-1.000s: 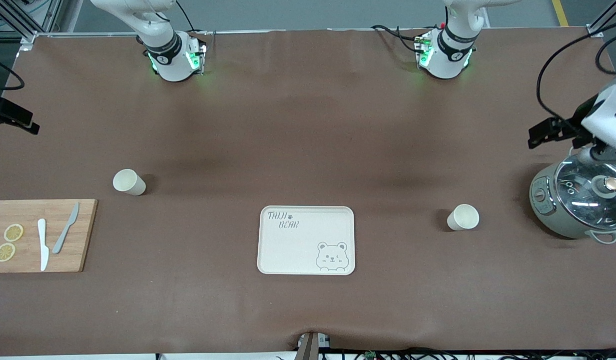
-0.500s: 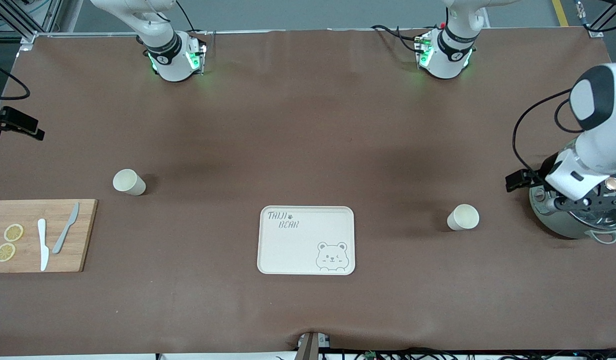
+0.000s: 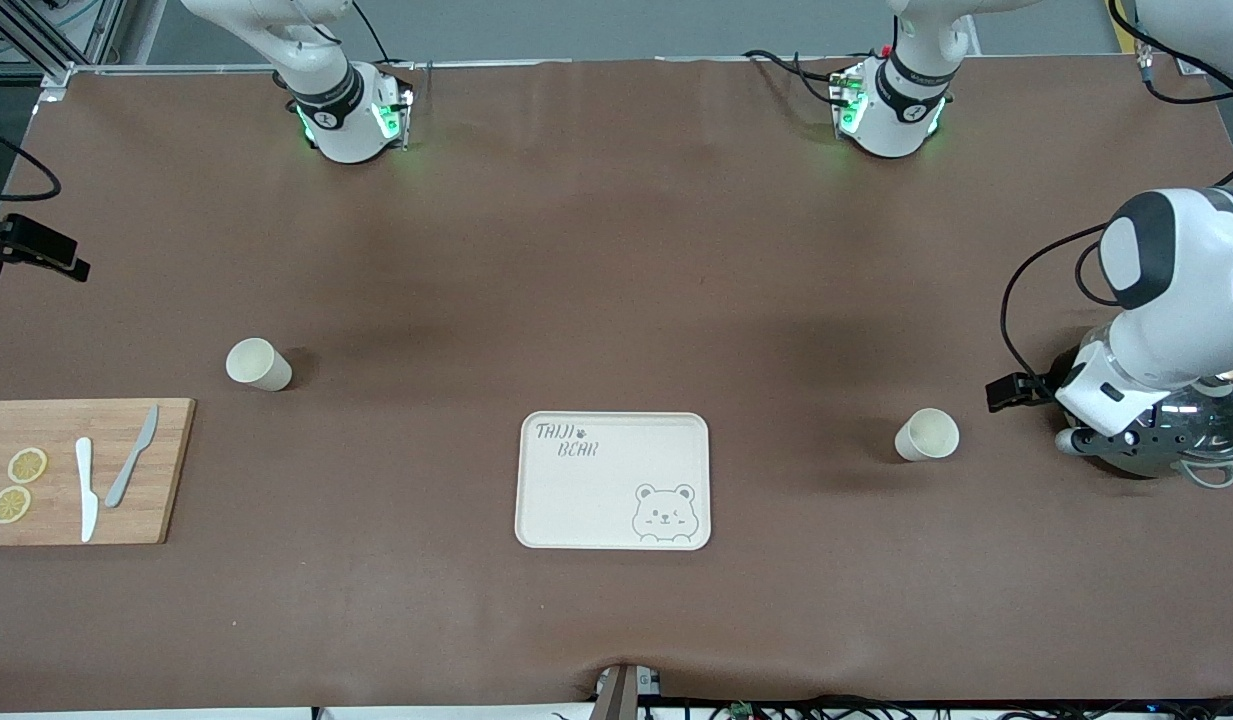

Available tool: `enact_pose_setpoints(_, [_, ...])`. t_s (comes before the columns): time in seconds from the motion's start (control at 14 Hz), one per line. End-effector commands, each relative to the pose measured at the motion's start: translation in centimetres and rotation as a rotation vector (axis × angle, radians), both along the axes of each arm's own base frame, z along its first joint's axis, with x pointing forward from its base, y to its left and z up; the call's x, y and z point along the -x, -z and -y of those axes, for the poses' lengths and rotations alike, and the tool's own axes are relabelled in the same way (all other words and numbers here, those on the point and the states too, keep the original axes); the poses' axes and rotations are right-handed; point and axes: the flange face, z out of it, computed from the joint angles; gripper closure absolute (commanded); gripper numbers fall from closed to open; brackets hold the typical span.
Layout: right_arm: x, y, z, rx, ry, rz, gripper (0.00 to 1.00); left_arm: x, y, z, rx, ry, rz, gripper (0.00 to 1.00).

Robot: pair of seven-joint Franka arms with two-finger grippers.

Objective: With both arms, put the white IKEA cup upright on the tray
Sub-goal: 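Reach the left gripper down to the white cup beside the pot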

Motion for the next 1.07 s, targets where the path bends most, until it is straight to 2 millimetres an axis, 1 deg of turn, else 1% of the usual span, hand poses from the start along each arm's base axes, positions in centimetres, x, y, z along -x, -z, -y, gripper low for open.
enact_pose_setpoints(0.0, [-0.6,0.5,0.1,-0.023,-0.004,-0.006,0.0,-0.8,2.4,0.1,-0.004,-0.009,0.025,0.0])
enact_pose_setpoints(0.07, [-0.6,0.5,0.2,-0.023,-0.003,-0.007,0.0,-1.1,3.5,0.1,0.0,-0.02,0.031,0.0])
enact_pose_setpoints(0.21, [-0.9,1.2,0.2,-0.024,-0.003,-0.019,0.0,-1.6,5.7,-0.1,0.004,-0.035,0.033,0.0])
enact_pose_setpoints(0.29, [-1.9,3.5,-0.1,-0.025,-0.008,-0.061,0.0,-1.6,6.8,0.2,0.008,-0.031,0.024,0.0])
enact_pose_setpoints(0.36, [-2.6,4.9,-0.2,-0.028,-0.011,-0.091,0.0,-1.6,7.9,0.2,0.009,-0.035,0.021,0.0])
enact_pose_setpoints(0.5, [-2.6,4.9,-0.5,-0.023,-0.008,-0.089,0.0,-1.2,10.3,0.4,0.016,-0.036,0.044,0.0])
enact_pose_setpoints(0.64, [-2.5,5.4,0.6,-0.026,0.012,-0.105,0.0,-0.9,11.6,0.6,0.021,-0.034,0.05,0.0])
enact_pose_setpoints(0.71, [-2.5,5.9,1.4,-0.029,0.026,-0.114,0.0,-0.8,12.0,0.7,0.022,-0.033,0.042,0.03])
enact_pose_setpoints(0.79, [-2.8,6.9,2.5,-0.031,0.043,-0.129,0.0,-0.5,12.6,0.8,0.022,-0.031,0.03,0.05])
enact_pose_setpoints(0.86, [-3.1,7.8,2.9,-0.025,0.05,-0.142,0.0,-0.1,13.0,0.8,0.022,-0.032,0.019,0.06])
enact_pose_setpoints(0.93, [-3.3,8.1,3.2,-0.014,0.051,-0.143,0.0,0.2,13.3,0.7,0.022,-0.032,0.012,0.1])
enact_pose_setpoints(1.0, [-3.5,8.7,3.3,-0.015,0.052,-0.153,0.0,0.2,13.6,0.7,0.022,-0.032,0.007,0.19])
